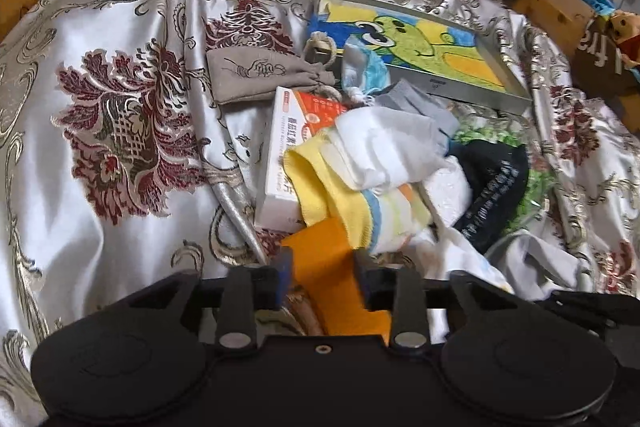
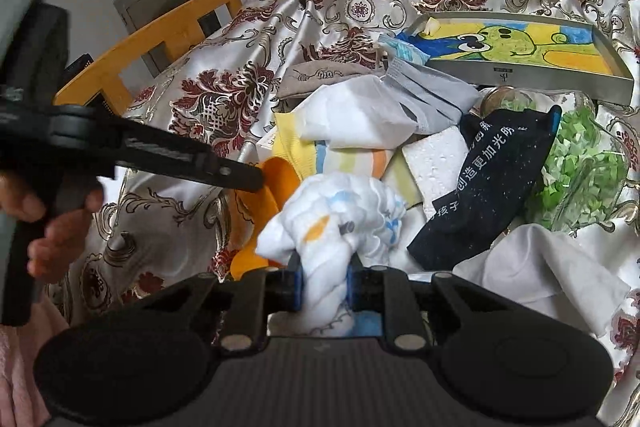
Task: Organize soft objects
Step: 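Carry the orange strap and white cloth with both tools toward the frog tray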
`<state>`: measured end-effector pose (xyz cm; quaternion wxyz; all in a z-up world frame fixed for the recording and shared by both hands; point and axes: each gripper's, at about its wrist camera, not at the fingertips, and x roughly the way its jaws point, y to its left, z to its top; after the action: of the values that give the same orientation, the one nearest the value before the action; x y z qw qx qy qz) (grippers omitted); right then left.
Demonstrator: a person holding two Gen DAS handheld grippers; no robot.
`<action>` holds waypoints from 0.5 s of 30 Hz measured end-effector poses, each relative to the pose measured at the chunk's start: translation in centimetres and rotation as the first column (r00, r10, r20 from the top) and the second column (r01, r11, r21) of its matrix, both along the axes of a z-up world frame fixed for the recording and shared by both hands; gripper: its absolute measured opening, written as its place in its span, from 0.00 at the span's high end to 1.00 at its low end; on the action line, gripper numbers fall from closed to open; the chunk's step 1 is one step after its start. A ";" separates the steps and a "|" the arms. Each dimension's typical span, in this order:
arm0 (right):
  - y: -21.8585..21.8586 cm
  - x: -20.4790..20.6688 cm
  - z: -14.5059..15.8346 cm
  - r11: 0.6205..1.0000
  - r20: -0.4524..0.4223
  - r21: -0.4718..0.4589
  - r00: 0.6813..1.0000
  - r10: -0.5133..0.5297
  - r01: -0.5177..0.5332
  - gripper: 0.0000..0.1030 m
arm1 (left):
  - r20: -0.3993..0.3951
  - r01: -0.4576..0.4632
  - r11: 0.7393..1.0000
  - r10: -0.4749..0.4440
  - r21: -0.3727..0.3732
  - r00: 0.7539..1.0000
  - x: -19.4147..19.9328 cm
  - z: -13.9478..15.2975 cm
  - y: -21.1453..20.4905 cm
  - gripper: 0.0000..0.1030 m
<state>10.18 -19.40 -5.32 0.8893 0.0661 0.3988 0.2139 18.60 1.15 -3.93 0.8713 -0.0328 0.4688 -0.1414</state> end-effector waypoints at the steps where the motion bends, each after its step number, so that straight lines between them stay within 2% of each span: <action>1: 0.0 0.0 -0.1 1.000 -0.001 -0.001 1.000 -0.001 0.001 0.79 | 0.006 -0.001 1.000 0.001 0.018 1.000 0.3 -0.2 -0.3 0.49; 2: 0.0 0.0 -0.2 1.000 -0.004 -0.001 1.000 -0.001 0.001 0.78 | 0.011 0.002 0.999 -0.003 0.034 1.000 0.6 -0.5 -0.5 0.45; 10: 0.3 0.4 -0.5 1.000 -0.019 -0.007 1.000 0.005 -0.005 0.78 | 0.002 0.100 0.989 -0.101 0.111 0.995 1.9 -2.5 -2.6 0.36; 11: 0.3 0.4 -0.5 1.000 -0.021 -0.008 1.000 0.003 -0.003 0.78 | 0.001 0.108 0.988 -0.109 0.110 0.994 1.9 -2.6 -2.6 0.37; 15: 0.2 0.6 -0.6 1.000 -0.029 -0.009 1.000 -0.005 0.004 0.78 | 0.005 0.110 0.989 -0.111 0.097 0.994 1.9 -2.8 -2.5 0.53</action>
<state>10.82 -19.18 -5.95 0.8843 0.0659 0.4124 0.2091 20.54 -1.33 -6.68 0.8652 0.0358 0.4716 -0.1667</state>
